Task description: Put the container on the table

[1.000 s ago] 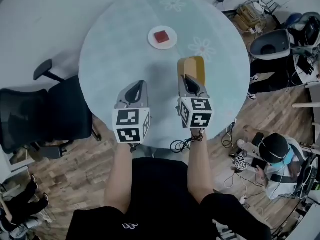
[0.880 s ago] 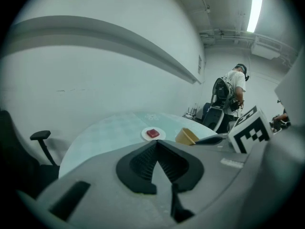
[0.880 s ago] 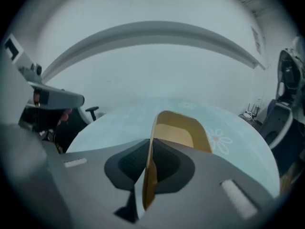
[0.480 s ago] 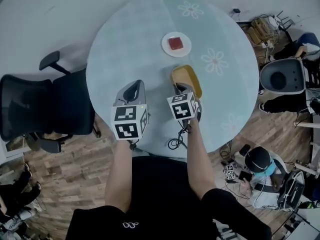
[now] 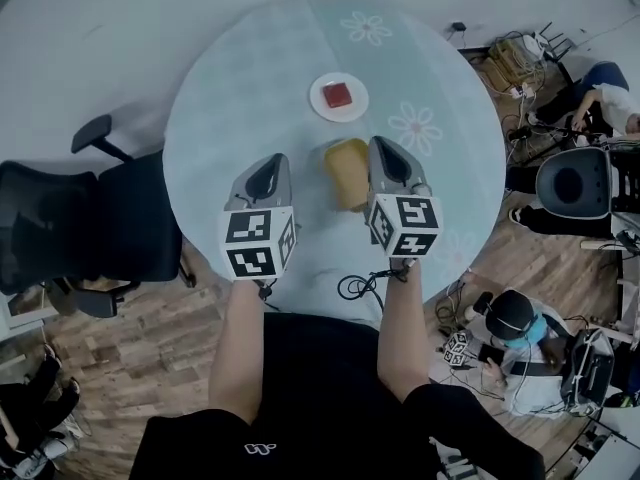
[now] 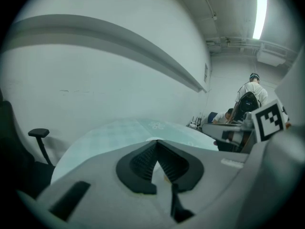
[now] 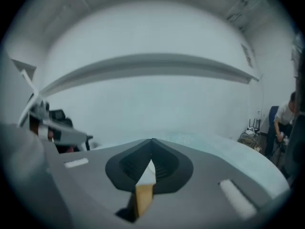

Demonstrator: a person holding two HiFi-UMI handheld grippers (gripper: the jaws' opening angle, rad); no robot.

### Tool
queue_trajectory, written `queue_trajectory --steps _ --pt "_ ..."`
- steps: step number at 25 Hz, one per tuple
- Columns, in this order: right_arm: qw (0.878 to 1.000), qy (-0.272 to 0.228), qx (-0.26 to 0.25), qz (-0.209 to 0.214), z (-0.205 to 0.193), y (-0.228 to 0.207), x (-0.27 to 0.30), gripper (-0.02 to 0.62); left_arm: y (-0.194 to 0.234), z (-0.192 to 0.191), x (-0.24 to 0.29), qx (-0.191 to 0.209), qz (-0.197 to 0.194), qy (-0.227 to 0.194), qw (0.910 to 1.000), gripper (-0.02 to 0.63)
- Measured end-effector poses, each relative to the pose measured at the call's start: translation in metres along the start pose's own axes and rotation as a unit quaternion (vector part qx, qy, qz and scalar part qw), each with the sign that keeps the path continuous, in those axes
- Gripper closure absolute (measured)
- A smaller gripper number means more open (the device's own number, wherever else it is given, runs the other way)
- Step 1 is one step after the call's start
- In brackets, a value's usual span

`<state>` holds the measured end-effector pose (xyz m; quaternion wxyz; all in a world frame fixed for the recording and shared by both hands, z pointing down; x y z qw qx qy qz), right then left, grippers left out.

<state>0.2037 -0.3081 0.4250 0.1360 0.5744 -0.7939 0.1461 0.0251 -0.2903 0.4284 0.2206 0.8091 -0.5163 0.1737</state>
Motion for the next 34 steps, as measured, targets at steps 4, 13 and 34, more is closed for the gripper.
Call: queue_trajectory --steps 4,13,34 --pt "0.989 -0.128 0.077 0.006 0.055 -0.017 -0.047 0.584 -0.008 0.021 -0.006 -0.020 -0.024 -0.047 0.9984 0.606" --pt "0.991 -0.118 0.051 -0.043 0.054 -0.033 -0.080 0.584 -0.030 0.055 -0.025 0.010 -0.031 -0.094 0.9950 0.606" --pt "0.991 -0.121 0.040 -0.041 0.049 -0.029 -0.099 0.584 -0.053 0.041 -0.028 0.026 -0.042 -0.078 0.9957 0.606"
Point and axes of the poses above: the fingertips, and each gripper's own axes: x forward along the fingers, y to its left, z out of its top, the point moved 3 cm from there along -x, backward along the fingers, and after that the axes turned 8 degrees about y, right-handed, at the moved point
